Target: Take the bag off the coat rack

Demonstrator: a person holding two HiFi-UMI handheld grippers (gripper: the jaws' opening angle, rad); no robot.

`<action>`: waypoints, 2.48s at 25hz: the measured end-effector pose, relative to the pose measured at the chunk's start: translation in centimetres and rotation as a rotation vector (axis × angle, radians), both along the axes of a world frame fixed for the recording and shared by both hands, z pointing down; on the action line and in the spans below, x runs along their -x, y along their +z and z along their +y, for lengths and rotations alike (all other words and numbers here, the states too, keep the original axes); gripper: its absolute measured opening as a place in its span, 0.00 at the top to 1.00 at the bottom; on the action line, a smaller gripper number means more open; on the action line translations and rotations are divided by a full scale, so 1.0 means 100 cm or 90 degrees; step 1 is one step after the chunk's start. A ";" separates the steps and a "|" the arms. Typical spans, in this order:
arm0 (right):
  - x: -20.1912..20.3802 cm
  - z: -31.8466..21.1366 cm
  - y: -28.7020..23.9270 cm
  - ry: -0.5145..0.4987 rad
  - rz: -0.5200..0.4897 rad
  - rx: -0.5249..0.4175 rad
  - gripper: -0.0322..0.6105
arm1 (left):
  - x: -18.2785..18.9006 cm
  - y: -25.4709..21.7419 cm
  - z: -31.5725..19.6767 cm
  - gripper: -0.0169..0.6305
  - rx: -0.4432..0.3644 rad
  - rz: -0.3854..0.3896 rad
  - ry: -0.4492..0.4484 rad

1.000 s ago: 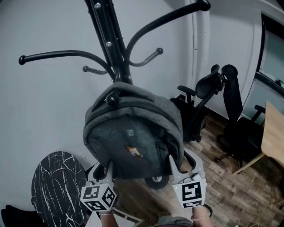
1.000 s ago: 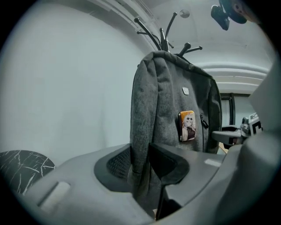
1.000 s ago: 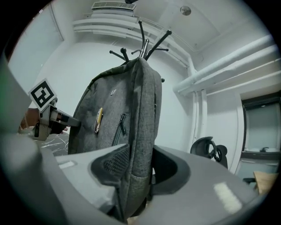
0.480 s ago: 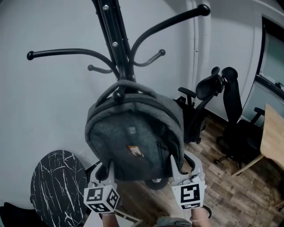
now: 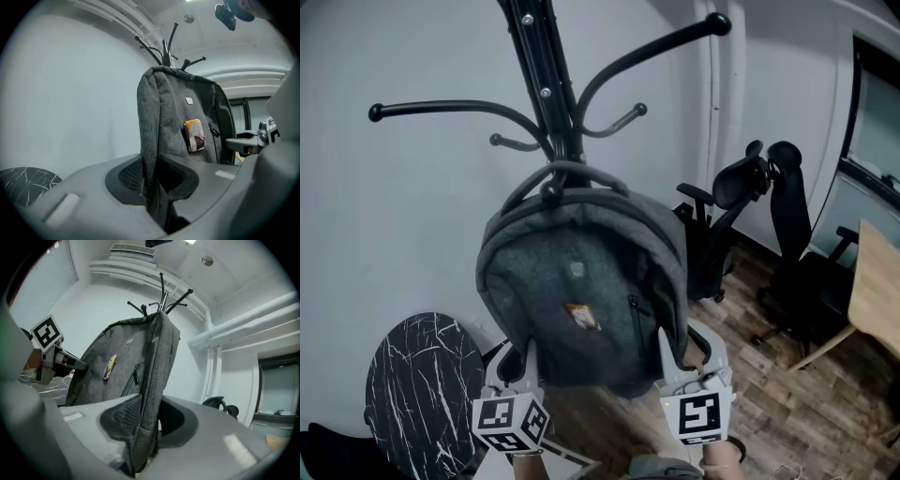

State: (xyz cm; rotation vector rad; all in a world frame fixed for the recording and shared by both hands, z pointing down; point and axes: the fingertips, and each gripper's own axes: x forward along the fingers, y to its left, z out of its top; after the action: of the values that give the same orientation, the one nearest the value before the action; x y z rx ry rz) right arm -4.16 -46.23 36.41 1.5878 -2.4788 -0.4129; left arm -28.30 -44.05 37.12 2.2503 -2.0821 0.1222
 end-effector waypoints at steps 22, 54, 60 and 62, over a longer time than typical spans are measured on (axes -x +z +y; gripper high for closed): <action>-0.007 0.064 -0.021 -0.002 0.005 -0.043 0.80 | -0.008 -0.024 0.064 0.88 -0.030 -0.008 -0.005; -0.023 0.210 -0.031 0.007 -0.003 -0.054 0.80 | -0.027 -0.035 0.210 0.88 -0.053 -0.003 0.006; -0.023 0.242 -0.029 0.006 0.000 -0.059 0.80 | -0.027 -0.031 0.242 0.89 -0.052 0.000 0.007; -0.022 0.253 -0.029 0.006 0.000 -0.058 0.80 | -0.026 -0.030 0.253 0.89 -0.050 0.002 0.007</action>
State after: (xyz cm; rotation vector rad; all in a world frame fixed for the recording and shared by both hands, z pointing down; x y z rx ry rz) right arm -1.96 -20.91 33.55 1.6334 -2.4847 -0.5318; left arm -25.66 -18.71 34.17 2.3044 -2.1098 0.0388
